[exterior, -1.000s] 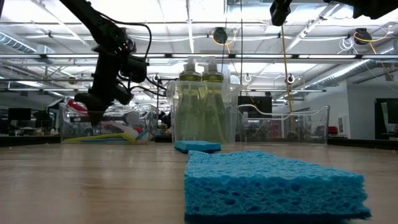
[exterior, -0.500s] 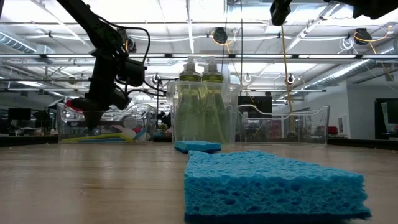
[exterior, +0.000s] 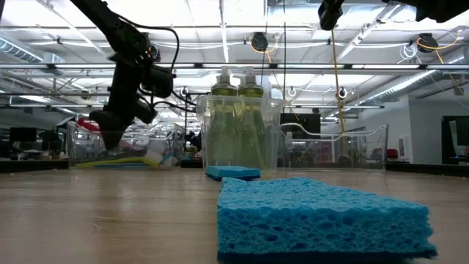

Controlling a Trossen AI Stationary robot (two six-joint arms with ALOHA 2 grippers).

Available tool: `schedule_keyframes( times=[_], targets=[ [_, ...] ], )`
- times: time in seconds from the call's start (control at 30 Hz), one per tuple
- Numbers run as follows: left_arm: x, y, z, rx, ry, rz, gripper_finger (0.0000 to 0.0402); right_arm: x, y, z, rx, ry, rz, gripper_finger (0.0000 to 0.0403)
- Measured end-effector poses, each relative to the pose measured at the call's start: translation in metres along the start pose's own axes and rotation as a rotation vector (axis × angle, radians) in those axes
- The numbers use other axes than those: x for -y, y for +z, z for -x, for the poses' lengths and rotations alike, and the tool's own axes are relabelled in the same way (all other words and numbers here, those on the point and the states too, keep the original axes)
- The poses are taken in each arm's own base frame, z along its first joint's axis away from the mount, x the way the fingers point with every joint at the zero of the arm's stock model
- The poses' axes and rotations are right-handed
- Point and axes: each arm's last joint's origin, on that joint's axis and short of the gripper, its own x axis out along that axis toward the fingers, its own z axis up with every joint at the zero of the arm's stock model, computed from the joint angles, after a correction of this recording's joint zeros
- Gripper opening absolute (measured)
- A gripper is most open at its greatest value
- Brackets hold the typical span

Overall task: Pick & Place Kitchen Sink Supplies
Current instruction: Put the blue sponge into the right transparent bin

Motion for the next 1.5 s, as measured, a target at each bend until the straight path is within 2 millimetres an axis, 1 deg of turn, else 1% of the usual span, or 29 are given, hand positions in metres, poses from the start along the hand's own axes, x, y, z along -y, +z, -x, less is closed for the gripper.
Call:
schedule_keyframes(
  times=[0.17, 0.3, 0.47, 0.57, 0.63, 0.73, 0.83, 0.97, 1.07, 1.17, 1.23, 1.4, 1.5],
  targets=[
    [0.0, -0.002, 0.01, -0.077, 0.041, -0.029, 0.0202, 0.0, 0.0, 0.0, -0.001, 0.002, 0.0, 0.0199],
    [-0.007, -0.006, 0.029, -0.138, 0.093, -0.017, 0.0239, 0.0, 0.0, 0.0, -0.002, 0.002, 0.0, 0.0201],
    [-0.016, -0.018, 0.07, -0.105, 0.124, 0.118, 0.0263, 0.0, 0.0, 0.0, -0.002, 0.003, 0.0, 0.0199],
    [-0.014, -0.032, 0.101, -0.056, 0.145, 0.23, 0.0271, 0.0, 0.0, 0.0, -0.001, 0.003, 0.0, 0.0197],
    [-0.009, -0.044, 0.122, -0.006, 0.142, 0.302, 0.0275, 0.0, 0.0, 0.0, -0.001, 0.003, 0.0, 0.0197],
    [0.003, -0.061, 0.151, 0.109, 0.092, 0.421, 0.0278, 0.0, 0.0, 0.0, -0.001, 0.003, 0.0, 0.0197],
    [0.018, -0.078, 0.174, 0.235, 0.002, 0.526, 0.0277, 0.0, 0.0, 0.0, -0.001, 0.003, 0.0, 0.0197],
    [0.041, -0.098, 0.194, 0.371, -0.166, 0.647, 0.0274, 0.0, 0.0, 0.0, -0.001, 0.003, -0.007, 0.0196],
    [0.058, -0.107, 0.203, 0.418, -0.313, 0.722, 0.0277, 0.0, 0.0, 0.0, -0.001, 0.003, -0.007, 0.0196],
    [0.074, -0.111, 0.211, 0.422, -0.435, 0.779, 0.0277, 0.0, 0.0, 0.0, -0.002, 0.003, -0.007, 0.0196],
    [0.085, -0.11, 0.215, 0.408, -0.508, 0.805, 0.0273, 0.0, 0.0, 0.0, -0.002, 0.003, -0.007, 0.0196],
    [0.114, -0.1, 0.224, 0.327, -0.675, 0.897, 0.0258, 0.0, 0.0, 0.0, -0.002, 0.003, -0.006, 0.0196],
    [0.133, -0.093, 0.227, 0.253, -0.71, 0.969, 0.0249, 0.0, 0.0, 0.0, -0.002, 0.003, -0.006, 0.0196]
  ],
)
